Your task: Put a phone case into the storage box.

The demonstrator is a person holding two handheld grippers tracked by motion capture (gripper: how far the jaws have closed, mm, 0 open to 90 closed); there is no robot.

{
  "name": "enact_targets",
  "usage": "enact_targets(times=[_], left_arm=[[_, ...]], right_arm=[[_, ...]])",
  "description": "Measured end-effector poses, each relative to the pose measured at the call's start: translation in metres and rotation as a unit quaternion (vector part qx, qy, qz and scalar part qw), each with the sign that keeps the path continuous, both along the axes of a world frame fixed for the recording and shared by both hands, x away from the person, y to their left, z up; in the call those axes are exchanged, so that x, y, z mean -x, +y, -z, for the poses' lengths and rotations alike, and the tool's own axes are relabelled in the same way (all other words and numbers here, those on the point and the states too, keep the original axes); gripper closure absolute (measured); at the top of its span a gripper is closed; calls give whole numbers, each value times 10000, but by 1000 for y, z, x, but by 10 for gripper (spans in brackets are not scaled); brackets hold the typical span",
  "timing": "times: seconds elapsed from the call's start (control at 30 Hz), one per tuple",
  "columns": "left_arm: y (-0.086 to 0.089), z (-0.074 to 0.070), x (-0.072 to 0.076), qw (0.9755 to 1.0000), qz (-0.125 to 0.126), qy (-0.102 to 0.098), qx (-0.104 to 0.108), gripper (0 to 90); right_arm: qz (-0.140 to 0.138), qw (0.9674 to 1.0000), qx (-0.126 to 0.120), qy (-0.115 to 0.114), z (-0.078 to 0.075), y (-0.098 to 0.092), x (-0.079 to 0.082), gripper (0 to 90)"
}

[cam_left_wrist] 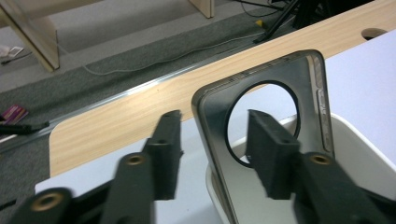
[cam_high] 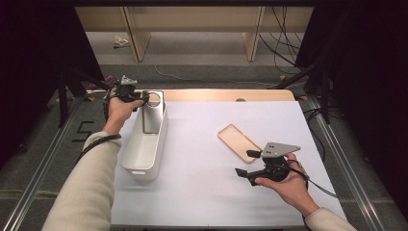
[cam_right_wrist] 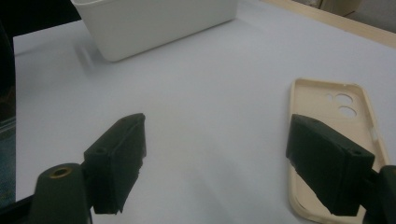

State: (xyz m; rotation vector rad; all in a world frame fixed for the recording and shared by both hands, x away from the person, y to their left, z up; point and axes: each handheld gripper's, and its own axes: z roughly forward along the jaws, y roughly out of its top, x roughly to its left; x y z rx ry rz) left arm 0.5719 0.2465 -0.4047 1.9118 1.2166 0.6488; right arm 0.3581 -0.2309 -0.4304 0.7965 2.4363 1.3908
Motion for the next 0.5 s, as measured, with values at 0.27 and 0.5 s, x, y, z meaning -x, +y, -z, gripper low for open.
enact_targets(times=[0.27,0.5], left_arm=[[0,-9,7,9997,-195,38,144,287],[6,-18,24,9998,-43,58,165,191]], right_arm=[[-5,10000,9,-4,0,1,0,210],[24,10000,25,-13,0,0,-2,210]])
